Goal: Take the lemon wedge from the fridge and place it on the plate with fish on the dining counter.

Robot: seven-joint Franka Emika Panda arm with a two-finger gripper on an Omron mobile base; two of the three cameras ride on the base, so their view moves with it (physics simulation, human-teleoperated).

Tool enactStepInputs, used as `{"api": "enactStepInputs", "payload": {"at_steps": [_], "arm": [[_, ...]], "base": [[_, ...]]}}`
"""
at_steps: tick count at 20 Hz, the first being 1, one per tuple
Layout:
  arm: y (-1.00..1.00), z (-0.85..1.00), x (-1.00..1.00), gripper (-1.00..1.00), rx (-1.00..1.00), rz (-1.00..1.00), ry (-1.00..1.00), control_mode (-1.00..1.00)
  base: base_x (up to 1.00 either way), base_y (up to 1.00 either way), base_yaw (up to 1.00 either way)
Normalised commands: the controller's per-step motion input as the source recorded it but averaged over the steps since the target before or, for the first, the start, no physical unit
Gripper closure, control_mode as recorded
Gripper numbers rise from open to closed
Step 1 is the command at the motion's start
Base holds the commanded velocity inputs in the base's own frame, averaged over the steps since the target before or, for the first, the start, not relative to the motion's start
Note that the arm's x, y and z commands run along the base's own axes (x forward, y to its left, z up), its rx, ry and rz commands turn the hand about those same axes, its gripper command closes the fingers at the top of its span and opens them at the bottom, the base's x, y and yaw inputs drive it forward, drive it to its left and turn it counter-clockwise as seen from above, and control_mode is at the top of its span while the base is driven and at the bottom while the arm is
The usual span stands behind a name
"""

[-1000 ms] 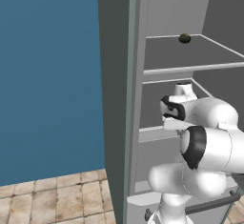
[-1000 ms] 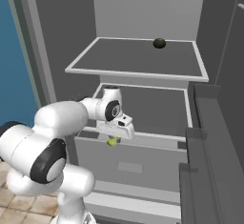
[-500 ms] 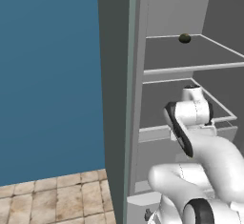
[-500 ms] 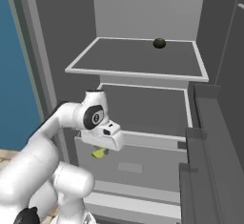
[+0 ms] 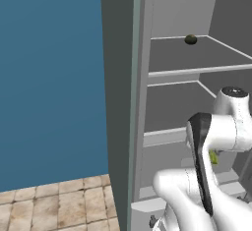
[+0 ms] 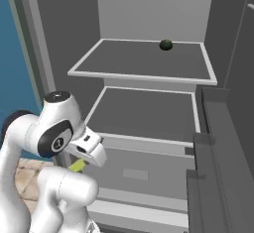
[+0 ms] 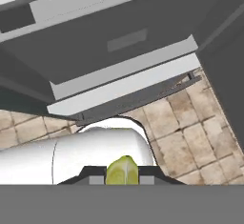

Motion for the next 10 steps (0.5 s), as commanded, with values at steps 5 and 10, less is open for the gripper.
{"api": "enactStepInputs", "payload": {"at_steps": [5, 10], "arm": [[0.1, 0.96, -0.09, 1.0, 0.0, 0.0, -0.49, -1.0], [0.0, 0.11, -0.15, 1.0, 0.0, 0.0, -0.09, -1.0]], "base": [[0.0, 0.0, 0.0], [0.0, 0.0, 0.0]]}}
